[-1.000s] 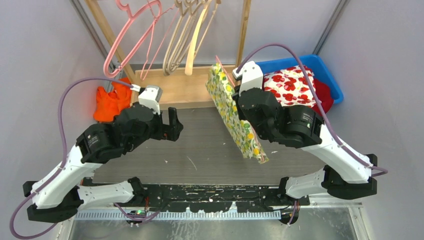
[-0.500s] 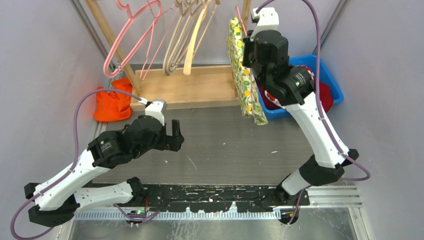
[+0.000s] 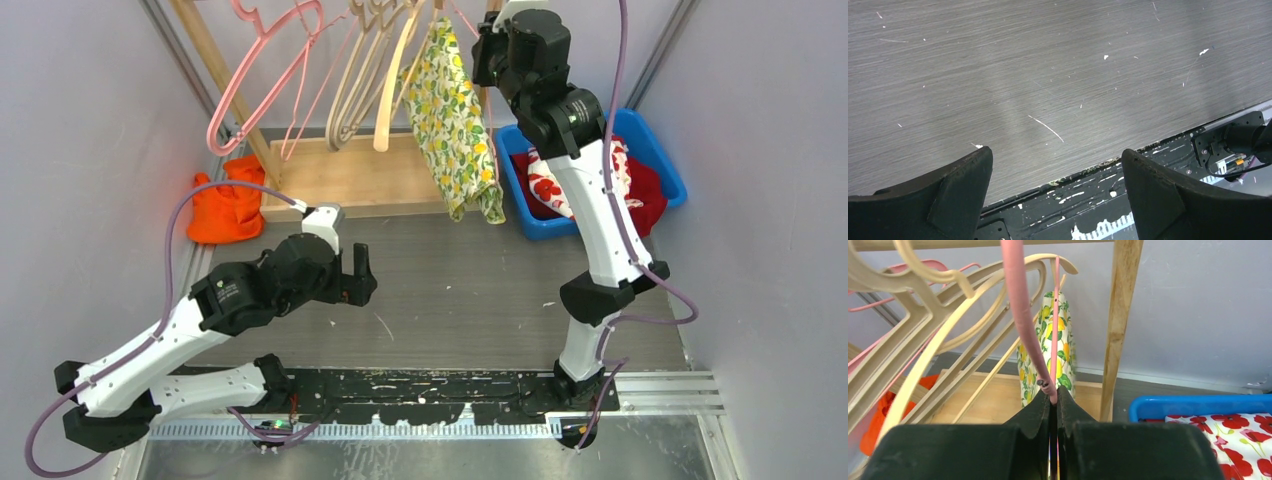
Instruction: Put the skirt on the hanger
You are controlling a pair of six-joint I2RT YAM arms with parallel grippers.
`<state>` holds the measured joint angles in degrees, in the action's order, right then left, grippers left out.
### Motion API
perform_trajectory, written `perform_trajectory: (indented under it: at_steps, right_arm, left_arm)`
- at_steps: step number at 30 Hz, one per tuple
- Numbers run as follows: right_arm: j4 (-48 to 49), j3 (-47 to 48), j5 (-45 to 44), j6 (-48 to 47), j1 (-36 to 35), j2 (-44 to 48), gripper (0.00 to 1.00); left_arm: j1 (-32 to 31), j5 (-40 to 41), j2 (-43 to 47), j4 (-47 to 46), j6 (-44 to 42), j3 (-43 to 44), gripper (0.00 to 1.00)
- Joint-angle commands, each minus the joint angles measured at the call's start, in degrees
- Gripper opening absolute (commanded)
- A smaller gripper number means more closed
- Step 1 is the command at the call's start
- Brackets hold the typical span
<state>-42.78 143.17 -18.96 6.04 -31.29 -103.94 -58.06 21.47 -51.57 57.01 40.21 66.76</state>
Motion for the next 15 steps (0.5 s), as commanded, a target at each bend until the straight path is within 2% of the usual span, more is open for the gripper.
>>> perform_trajectory:
  at_steps: [1, 6, 9, 15]
  right_arm:
    - [8.72, 3.0, 6.21, 2.58, 3.96, -1.01, 0.01]
    - [12.24, 4.45, 11.79, 5.58, 8.21, -3.78, 0.01]
    - [11.63, 10.22, 13.55, 6.11, 9.17, -7.19, 0.01]
    - [14.21, 10.81, 15.15, 5.81, 9.74, -9.87, 0.01]
  left_arm:
    - [-0.08, -0.69, 0.09, -2.96, 0.49, -0.28, 1.0]
    - [-0.04, -0.73, -0.38, -2.86, 0.55, -0.11, 1.0]
    - [-0.04, -0.9, -0.74, -2.89, 0.77, -0.22, 1.0]
    - [-0.06, -0.86, -2.19, -3.36, 0.85, -0.29, 0.99]
